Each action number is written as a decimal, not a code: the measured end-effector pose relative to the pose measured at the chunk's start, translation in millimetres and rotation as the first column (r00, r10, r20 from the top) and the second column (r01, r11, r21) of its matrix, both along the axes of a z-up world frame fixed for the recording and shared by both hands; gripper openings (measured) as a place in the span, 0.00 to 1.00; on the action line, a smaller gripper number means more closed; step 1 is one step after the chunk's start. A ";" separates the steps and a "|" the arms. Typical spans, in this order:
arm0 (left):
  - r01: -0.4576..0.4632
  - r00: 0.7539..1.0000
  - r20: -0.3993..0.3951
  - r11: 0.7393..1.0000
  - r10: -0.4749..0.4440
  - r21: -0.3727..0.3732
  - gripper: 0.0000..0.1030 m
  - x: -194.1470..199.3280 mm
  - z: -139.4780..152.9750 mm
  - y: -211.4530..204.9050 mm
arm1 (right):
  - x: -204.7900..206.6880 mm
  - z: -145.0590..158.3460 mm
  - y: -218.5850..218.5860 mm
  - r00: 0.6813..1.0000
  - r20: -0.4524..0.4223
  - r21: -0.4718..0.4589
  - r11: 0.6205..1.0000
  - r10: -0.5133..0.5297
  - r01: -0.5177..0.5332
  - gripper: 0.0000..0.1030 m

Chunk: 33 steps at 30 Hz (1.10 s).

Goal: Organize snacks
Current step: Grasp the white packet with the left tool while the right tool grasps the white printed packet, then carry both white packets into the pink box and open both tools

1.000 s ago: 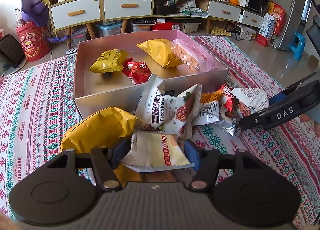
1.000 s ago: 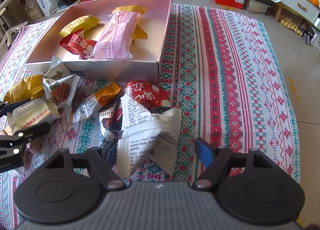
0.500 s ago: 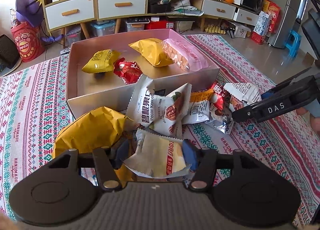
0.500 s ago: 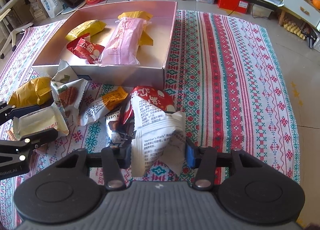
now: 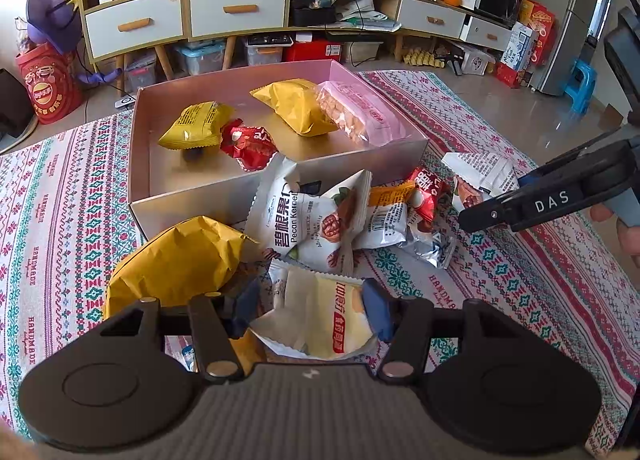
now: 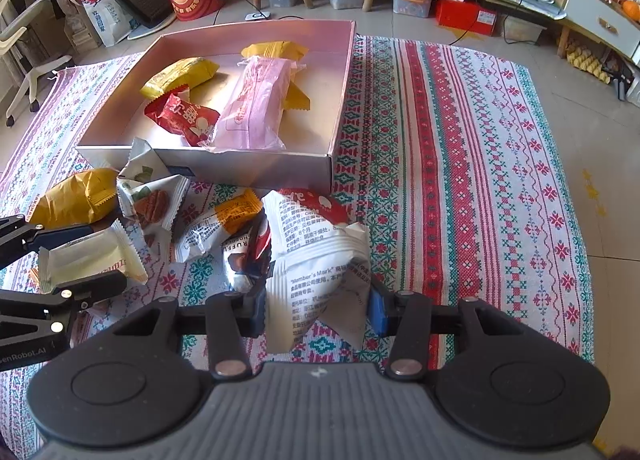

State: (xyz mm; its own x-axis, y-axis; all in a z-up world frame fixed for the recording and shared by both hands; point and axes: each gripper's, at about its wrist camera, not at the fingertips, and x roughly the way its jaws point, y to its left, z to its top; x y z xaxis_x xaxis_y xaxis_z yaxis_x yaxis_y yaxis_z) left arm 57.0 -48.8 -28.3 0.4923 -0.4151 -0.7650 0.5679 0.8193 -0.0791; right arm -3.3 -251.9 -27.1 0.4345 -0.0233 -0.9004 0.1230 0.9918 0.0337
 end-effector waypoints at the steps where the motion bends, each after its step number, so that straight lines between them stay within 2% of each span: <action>1: 0.002 1.000 -0.001 1.000 -0.002 -0.003 0.61 -0.5 1.5 0.1 | -0.2 0.8 -0.6 1.000 0.003 0.002 1.000 0.000 0.000 0.42; 19: 0.008 1.000 0.015 0.997 -0.007 -0.083 0.61 -6.8 30.8 5.2 | -2.5 22.0 -0.3 0.998 0.055 0.043 0.999 0.000 -0.002 0.42; 33: -0.080 0.994 0.063 0.988 0.089 -0.133 0.61 16.2 49.8 21.1 | 19.6 44.4 12.7 0.993 0.117 0.119 0.993 0.009 -0.023 0.42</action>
State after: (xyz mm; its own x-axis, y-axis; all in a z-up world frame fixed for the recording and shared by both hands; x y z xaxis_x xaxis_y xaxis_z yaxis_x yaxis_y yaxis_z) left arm 73.2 -27.7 21.4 0.5796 -0.4639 -0.6700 0.5050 0.8497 -0.1516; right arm 16.3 -239.2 17.3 0.5359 0.0890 -0.8396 0.0959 0.9816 0.1652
